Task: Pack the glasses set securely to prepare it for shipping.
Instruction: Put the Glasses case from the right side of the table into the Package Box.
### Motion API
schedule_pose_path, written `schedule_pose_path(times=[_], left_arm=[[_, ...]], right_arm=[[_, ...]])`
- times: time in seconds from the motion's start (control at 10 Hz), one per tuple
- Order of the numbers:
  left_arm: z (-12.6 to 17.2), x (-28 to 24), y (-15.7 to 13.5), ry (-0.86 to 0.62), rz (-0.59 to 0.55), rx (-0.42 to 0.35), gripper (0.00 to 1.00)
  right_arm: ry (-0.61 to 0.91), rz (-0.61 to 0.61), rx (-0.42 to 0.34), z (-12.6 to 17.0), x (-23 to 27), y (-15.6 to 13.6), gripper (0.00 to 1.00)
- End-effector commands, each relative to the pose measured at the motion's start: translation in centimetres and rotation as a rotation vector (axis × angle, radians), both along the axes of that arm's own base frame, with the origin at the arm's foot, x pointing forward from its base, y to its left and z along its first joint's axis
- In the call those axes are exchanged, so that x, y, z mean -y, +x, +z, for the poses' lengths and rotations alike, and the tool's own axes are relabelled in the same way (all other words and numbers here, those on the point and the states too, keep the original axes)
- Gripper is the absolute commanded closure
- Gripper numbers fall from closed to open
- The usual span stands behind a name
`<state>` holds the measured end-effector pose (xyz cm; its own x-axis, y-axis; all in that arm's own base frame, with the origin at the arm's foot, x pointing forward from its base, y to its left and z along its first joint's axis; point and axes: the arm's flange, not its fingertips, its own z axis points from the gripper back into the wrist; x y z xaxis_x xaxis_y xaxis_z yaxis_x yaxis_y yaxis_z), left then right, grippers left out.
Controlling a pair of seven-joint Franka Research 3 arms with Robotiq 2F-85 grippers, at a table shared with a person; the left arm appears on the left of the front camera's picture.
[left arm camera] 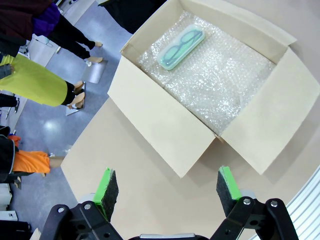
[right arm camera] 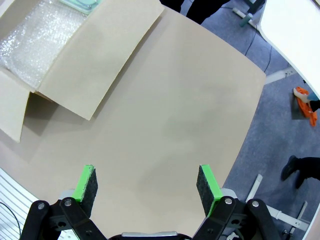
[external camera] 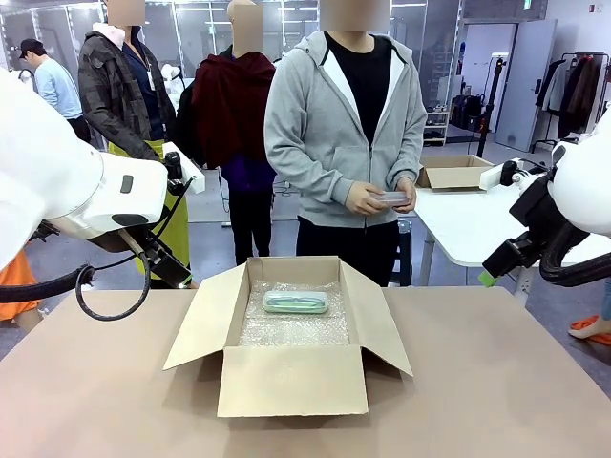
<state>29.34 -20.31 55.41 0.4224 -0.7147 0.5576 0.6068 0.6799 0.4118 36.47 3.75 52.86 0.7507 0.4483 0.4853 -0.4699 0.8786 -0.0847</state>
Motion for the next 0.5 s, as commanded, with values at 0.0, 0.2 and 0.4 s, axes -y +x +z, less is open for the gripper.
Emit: schedule_pose_path(times=[0.0,0.2,0.4], left_arm=[[0.07,-0.12,-0.03,0.013,-0.011,0.006,0.0],[0.07,-0.12,-0.03,0.013,-0.011,0.006,0.0],[0.07,-0.12,-0.03,0.013,-0.011,0.006,0.0]], right_arm=[[-0.003,0.0,-0.008,0.24,0.02,0.16,0.0],[-0.003,0.0,-0.008,0.24,0.02,0.16,0.0],[-0.003,0.0,-0.008,0.24,0.02,0.16,0.0]])
